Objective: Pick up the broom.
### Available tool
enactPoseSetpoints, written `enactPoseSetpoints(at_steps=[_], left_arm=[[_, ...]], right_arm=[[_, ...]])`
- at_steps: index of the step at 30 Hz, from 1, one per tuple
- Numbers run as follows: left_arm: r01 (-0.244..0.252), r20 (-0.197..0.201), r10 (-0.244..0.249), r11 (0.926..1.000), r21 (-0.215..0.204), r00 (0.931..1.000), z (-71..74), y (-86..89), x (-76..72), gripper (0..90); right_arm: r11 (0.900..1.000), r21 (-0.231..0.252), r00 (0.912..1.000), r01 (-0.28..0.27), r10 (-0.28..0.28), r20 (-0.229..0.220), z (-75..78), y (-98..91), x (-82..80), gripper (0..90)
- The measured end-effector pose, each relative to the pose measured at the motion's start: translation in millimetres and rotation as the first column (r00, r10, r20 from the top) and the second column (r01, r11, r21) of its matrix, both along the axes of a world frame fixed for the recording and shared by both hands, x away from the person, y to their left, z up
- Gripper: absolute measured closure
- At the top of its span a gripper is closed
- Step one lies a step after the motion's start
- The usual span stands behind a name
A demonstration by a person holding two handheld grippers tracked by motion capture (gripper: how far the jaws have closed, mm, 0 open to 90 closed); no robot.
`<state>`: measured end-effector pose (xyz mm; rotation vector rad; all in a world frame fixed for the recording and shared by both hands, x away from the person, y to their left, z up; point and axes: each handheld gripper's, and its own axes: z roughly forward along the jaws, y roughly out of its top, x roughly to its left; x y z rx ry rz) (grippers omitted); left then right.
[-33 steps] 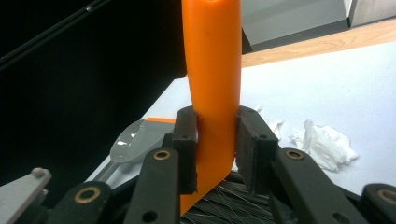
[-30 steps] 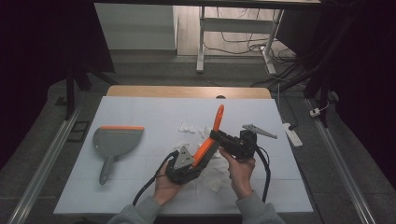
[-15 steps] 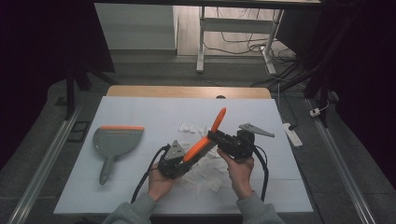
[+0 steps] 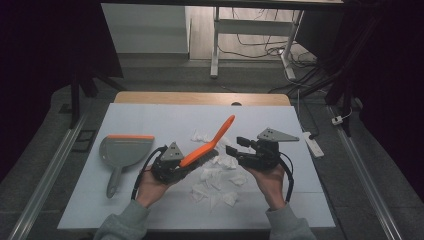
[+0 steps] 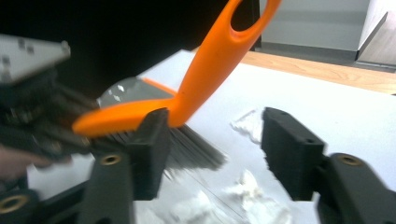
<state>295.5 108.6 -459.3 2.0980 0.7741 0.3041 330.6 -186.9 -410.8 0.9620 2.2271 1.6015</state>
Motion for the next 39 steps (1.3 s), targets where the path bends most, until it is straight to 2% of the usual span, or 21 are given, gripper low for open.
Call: enactPoseSetpoints(at_steps=[2, 3, 5, 6, 7, 8, 9, 12, 16, 18, 20, 23, 27, 33, 34, 35, 36, 38, 39], left_arm=[[0.013, -0.023, -0.013, 0.9998, 0.015, 0.9996, 3.3, 2.8, 1.2, 80.0], [0.017, -0.022, -0.016, 0.9992, 0.036, 0.9996, 4.5, 3.4, 1.1, 80.0], [0.024, -0.025, -0.022, 0.9969, 0.075, 0.9994, 6.0, 3.7, 1.0, 80.0], [0.028, -0.027, -0.026, 0.9958, 0.087, 0.9993, 6.2, 3.6, 0.9, 80.0], [0.036, -0.036, -0.032, 0.9947, 0.096, 0.9988, 6.2, 3.4, 1.2, 80.0], [0.045, -0.038, -0.041, 0.9931, 0.108, 0.9984, 5.9, 3.2, 1.3, 80.0], [0.049, -0.040, -0.044, 0.9913, 0.122, 0.9982, 5.5, 2.5, 1.3, 80.0], [0.062, -0.051, -0.055, 0.9849, 0.162, 0.9972, 2.4, -1.0, 1.5, 80.0], [0.071, -0.056, -0.061, 0.9771, 0.200, 0.9965, -1.8, -6.8, 0.9, 80.0], [0.089, -0.059, -0.077, 0.9706, 0.224, 0.9953, -2.7, -9.1, 0.6, 80.0], [0.107, -0.062, -0.094, 0.9654, 0.238, 0.9936, -3.5, -11.5, 0.0, 80.0], [0.132, -0.068, -0.118, 0.9572, 0.258, 0.9906, -4.3, -15.5, -1.4, 80.1], [0.167, -0.070, -0.153, 0.9432, 0.287, 0.9857, -6.1, -23.9, -5.0, 80.1], [0.224, -0.054, -0.219, 0.9113, 0.346, 0.9743, -6.0, -39.1, -13.8, 80.1], [0.231, -0.052, -0.227, 0.9076, 0.351, 0.9725, -5.7, -41.1, -15.1, 80.1], [0.236, -0.048, -0.234, 0.9042, 0.356, 0.9710, -5.2, -42.6, -16.3, 80.1], [0.240, -0.046, -0.239, 0.9023, 0.358, 0.9698, -4.8, -44.0, -17.5, 80.1], [0.251, -0.041, -0.254, 0.8973, 0.363, 0.9664, -3.9, -45.8, -19.3, 80.1], [0.253, -0.039, -0.257, 0.8947, 0.368, 0.9655, -3.1, -46.3, -20.0, 80.1]], right_arm=[[0.9998, -0.014, 0.9999, -0.010, 0.010, 0.005, 0.2, -0.9, -0.1, 39.7], [0.9978, -0.059, 0.9994, -0.030, 0.031, 0.016, 0.6, -1.9, -0.2, 38.6], [0.9927, -0.105, 0.9979, -0.058, 0.061, 0.023, 0.1, -1.8, -0.4, 38.3], [0.9895, -0.128, 0.9970, -0.068, 0.072, 0.028, -0.2, -1.4, -0.9, 37.6], [0.9895, -0.128, 0.9970, -0.068, 0.072, 0.028, -0.2, -1.4, -0.9, 37.6], [0.9798, -0.179, 0.9948, -0.089, 0.096, 0.032, -1.1, -0.1, -2.1, 35.1], [0.9798, -0.179, 0.9948, -0.089, 0.096, 0.032, -1.1, -0.1, -2.1, 35.1], [0.9606, -0.258, 0.9925, -0.104, 0.117, 0.035, -2.1, 3.8, -5.1, 33.0], [0.9443, -0.295, 0.9840, -0.147, 0.170, 0.054, 1.2, 8.3, -10.6, 33.0], [0.9324, -0.319, 0.9778, -0.170, 0.200, 0.063, 3.7, 11.4, -14.0, 33.0], [0.9176, -0.351, 0.9709, -0.186, 0.227, 0.078, 5.4, 15.2, -17.2, 32.6], [0.8902, -0.399, 0.9590, -0.220, 0.272, 0.079, 6.0, 20.7, -20.0, 32.3], [0.8416, -0.483, 0.9472, -0.242, 0.313, 0.071, 2.0, 30.7, -22.9, 32.3], [0.7788, -0.557, 0.9334, -0.288, 0.358, 0.018, -7.7, 41.8, -22.5, 33.5], [0.7566, -0.577, 0.9285, -0.307, 0.371, -0.008, -11.2, 43.4, -21.1, 34.3], [0.7479, -0.583, 0.9264, -0.317, 0.376, -0.021, -13.3, 44.3, -20.6, 34.9], [0.7479, -0.583, 0.9264, -0.317, 0.376, -0.021, -13.3, 44.3, -20.6, 34.9], [0.7286, -0.597, 0.9234, -0.335, 0.380, -0.055, -16.9, 46.3, -20.0, 36.1], [0.7180, -0.607, 0.9195, -0.341, 0.389, -0.056, -18.7, 47.4, -19.3, 36.8]])
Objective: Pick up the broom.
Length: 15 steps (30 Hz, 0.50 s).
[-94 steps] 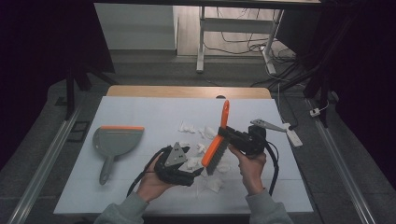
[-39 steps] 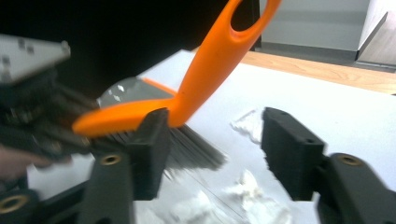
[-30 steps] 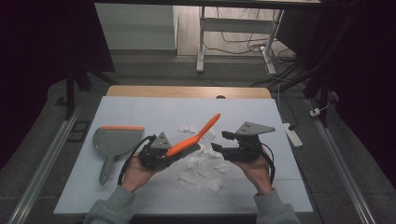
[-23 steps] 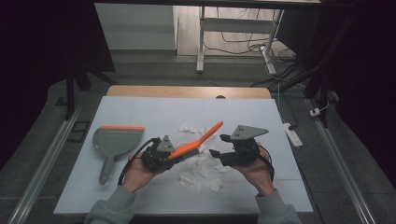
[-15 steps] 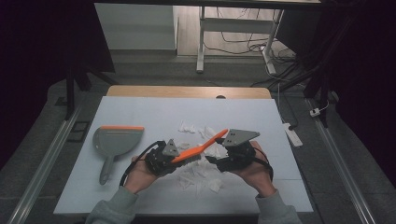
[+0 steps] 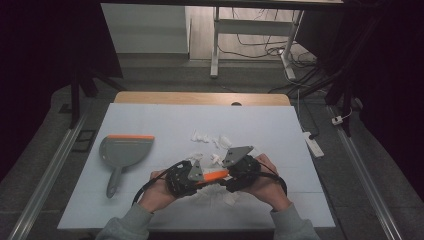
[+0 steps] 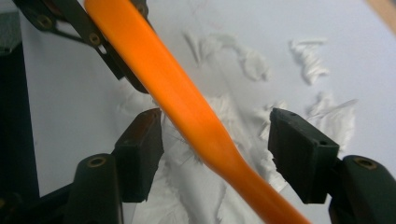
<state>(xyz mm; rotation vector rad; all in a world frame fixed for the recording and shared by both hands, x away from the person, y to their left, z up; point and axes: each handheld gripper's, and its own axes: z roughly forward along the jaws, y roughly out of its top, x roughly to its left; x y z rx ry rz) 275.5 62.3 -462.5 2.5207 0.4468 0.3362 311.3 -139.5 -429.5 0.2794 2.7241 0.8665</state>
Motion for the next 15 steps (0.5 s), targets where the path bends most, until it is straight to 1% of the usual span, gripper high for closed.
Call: enactPoseSetpoints(at_steps=[2, 4, 5, 6, 7, 9, 11, 13, 15], left_arm=[[0.004, 0.008, -0.004, 1.0000, -0.002, 1.0000, 1.3, -0.5, -1.3, 80.1], [0.012, 0.014, -0.011, 0.9999, -0.009, 0.9998, 3.0, 0.0, -2.2, 80.1], [0.014, 0.016, -0.014, 0.9998, -0.011, 0.9998, 4.0, 0.1, -2.7, 80.1], [0.014, 0.019, -0.014, 0.9997, -0.018, 0.9997, 4.5, -0.1, -3.5, 80.1], [0.017, 0.019, -0.017, 0.9996, -0.022, 0.9997, 5.2, -0.3, -4.0, 80.1], [0.029, 0.027, -0.028, 0.9995, -0.016, 0.9992, 5.6, -0.8, -4.9, 80.1], [0.036, 0.024, -0.036, 0.9992, -0.017, 0.9991, 5.7, 0.0, -4.5, 80.0], [0.041, 0.022, -0.040, 0.9988, -0.028, 0.9990, 5.9, 0.9, -4.3, 79.9], [0.048, 0.033, -0.047, 0.9984, -0.029, 0.9984, 6.4, 1.6, -4.6, 79.5]], right_arm=[[0.9997, -0.020, 0.9999, -0.013, 0.013, -0.011, -2.6, 2.3, -0.2, 39.9], [0.9988, -0.040, 0.9996, -0.027, 0.027, -0.011, -4.4, 4.3, -1.0, 42.5], [0.9982, -0.051, 0.9994, -0.032, 0.032, -0.011, -5.1, 5.2, -1.6, 44.8], [0.9971, -0.065, 0.9992, -0.040, 0.040, -0.002, -6.2, 6.2, -2.6, 50.7], [0.9971, -0.065, 0.9992, -0.040, 0.040, -0.002, -6.2, 6.2, -2.6, 50.7], [0.9953, -0.075, 0.9981, -0.061, 0.061, 0.005, -6.6, 6.7, -3.5, 54.5], [0.9941, -0.082, 0.9973, -0.072, 0.073, 0.012, -6.2, 7.0, -5.0, 56.3], [0.9923, -0.090, 0.9962, -0.084, 0.086, 0.015, -5.1, 6.6, -6.3, 57.8], [0.9909, -0.089, 0.9944, -0.101, 0.103, 0.022, -4.9, 6.4, -7.2, 59.3]])
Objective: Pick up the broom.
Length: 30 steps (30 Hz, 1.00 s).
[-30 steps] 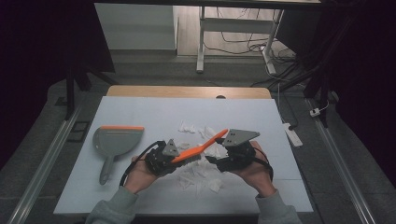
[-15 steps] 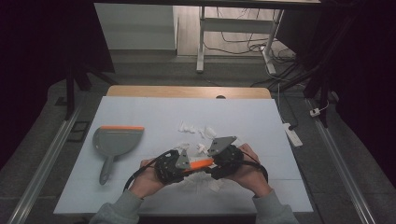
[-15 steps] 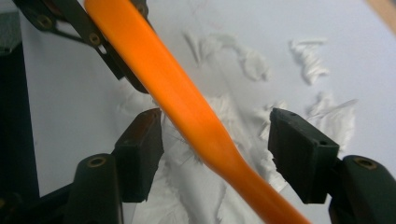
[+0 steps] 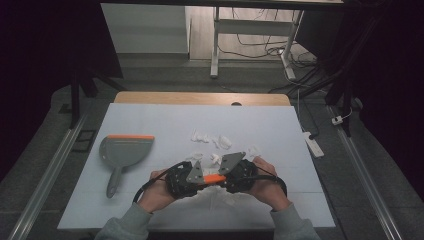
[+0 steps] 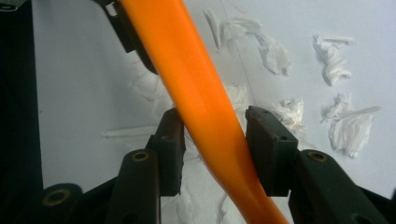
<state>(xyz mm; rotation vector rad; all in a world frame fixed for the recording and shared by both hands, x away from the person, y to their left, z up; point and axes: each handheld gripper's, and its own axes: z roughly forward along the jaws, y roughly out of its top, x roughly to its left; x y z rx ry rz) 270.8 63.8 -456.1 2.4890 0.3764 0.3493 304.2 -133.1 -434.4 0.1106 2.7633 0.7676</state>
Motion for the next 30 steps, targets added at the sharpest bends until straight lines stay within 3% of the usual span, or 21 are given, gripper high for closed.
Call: enactPoseSetpoints(at_steps=[7, 13, 15, 17, 30], left_arm=[[-0.008, 0.041, 0.010, 0.9987, -0.050, 0.9991, 2.7, 7.6, 1.5, 74.8], [-0.059, 0.091, 0.071, 0.9899, -0.129, 0.9933, 7.8, 15.0, -0.2, 61.7], [-0.081, 0.101, 0.096, 0.9860, -0.146, 0.9902, 9.4, 17.0, -0.5, 52.6], [-0.100, 0.105, 0.118, 0.9815, -0.163, 0.9874, 10.6, 19.4, -0.5, 49.0], [-0.202, 0.093, 0.228, 0.9525, -0.228, 0.9692, 16.5, 53.2, -0.4, 44.2]], right_arm=[[0.9996, 0.000, 0.9996, -0.029, 0.029, 0.009, 2.0, -2.2, -2.0, 64.3], [0.9985, 0.055, 0.9999, 0.008, -0.008, -0.010, 8.0, -7.2, -0.9, 66.9], [0.9968, 0.079, 0.9998, 0.016, -0.014, -0.017, 10.5, -9.9, 0.6, 67.1], [0.9963, 0.083, 0.9996, 0.022, -0.021, -0.017, 10.9, -10.6, 1.0, 67.1], [0.9823, 0.140, 0.9919, 0.124, -0.127, 0.008, 14.3, -17.3, 7.7, 67.6]])
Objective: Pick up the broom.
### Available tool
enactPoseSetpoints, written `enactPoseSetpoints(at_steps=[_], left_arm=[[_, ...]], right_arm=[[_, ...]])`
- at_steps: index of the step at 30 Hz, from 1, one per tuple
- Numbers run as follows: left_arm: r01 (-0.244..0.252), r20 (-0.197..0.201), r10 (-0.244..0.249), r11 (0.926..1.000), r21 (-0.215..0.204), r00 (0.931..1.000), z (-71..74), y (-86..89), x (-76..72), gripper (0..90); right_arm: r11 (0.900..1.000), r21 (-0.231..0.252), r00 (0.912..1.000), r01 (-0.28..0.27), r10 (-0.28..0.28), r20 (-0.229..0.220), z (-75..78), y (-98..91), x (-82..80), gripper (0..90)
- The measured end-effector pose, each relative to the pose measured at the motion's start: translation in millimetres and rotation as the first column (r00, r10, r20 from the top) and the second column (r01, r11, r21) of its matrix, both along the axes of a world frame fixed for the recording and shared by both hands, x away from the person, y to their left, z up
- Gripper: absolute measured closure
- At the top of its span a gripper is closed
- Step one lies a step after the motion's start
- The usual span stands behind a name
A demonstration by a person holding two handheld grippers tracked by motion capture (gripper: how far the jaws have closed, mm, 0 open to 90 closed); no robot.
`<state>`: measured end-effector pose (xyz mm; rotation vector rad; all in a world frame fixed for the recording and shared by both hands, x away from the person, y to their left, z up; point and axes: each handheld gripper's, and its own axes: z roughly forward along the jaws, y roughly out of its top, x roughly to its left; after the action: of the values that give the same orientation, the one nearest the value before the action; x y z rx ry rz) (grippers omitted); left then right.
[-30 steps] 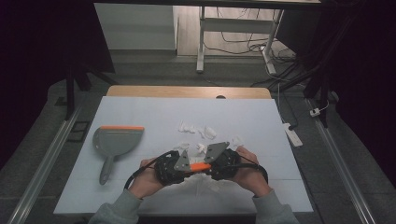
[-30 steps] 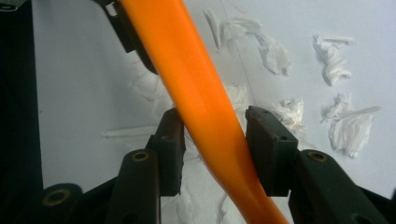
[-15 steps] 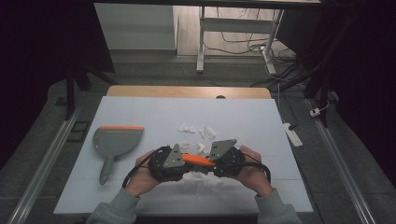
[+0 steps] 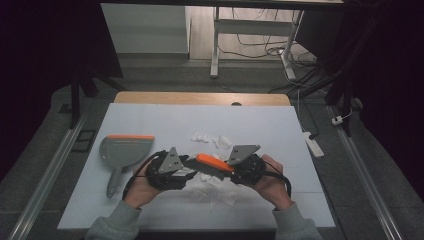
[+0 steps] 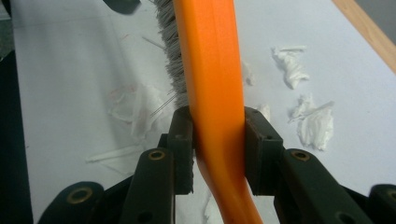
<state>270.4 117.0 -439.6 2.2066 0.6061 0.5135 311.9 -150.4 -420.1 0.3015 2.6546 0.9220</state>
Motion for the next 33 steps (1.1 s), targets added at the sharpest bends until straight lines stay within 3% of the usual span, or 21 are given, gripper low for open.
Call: enactPoseSetpoints(at_steps=[4, 10, 17, 21, 27, 33], left_arm=[[-0.040, -0.013, 0.039, 0.9987, -0.032, 0.9992, -1.1, 16.3, -3.0, 44.3], [-0.093, -0.031, 0.092, 0.9953, -0.029, 0.9953, -9.3, 42.6, -11.1, 44.6], [-0.165, -0.058, 0.162, 0.9849, -0.052, 0.9850, -19.5, 68.6, -13.4, 44.6], [-0.208, -0.056, 0.205, 0.9762, -0.060, 0.9771, -25.2, 80.3, -18.6, 44.4], [-0.276, -0.076, 0.271, 0.9592, -0.063, 0.9596, -39.6, 96.2, -25.3, 42.5], [-0.322, -0.095, 0.316, 0.9452, -0.057, 0.9442, -50.8, 106.7, -30.9, 34.6]], right_arm=[[0.9995, 0.001, 0.9993, 0.032, -0.032, 0.017, -0.2, -2.5, 2.2, 67.9], [0.9964, 0.036, 0.9965, 0.077, -0.078, 0.031, 1.2, -9.1, 6.0, 69.3], [0.9904, 0.094, 0.9948, 0.101, -0.102, 0.004, 3.1, -18.7, 13.3, 69.4], [0.9877, 0.108, 0.9936, 0.113, -0.113, -0.005, 1.9, -23.3, 17.4, 69.4], [0.9792, 0.141, 0.9893, 0.146, -0.143, -0.030, -0.1, -29.0, 21.6, 69.4], [0.9705, 0.158, 0.9832, 0.182, -0.179, -0.036, -0.5, -34.5, 24.5, 69.4]])
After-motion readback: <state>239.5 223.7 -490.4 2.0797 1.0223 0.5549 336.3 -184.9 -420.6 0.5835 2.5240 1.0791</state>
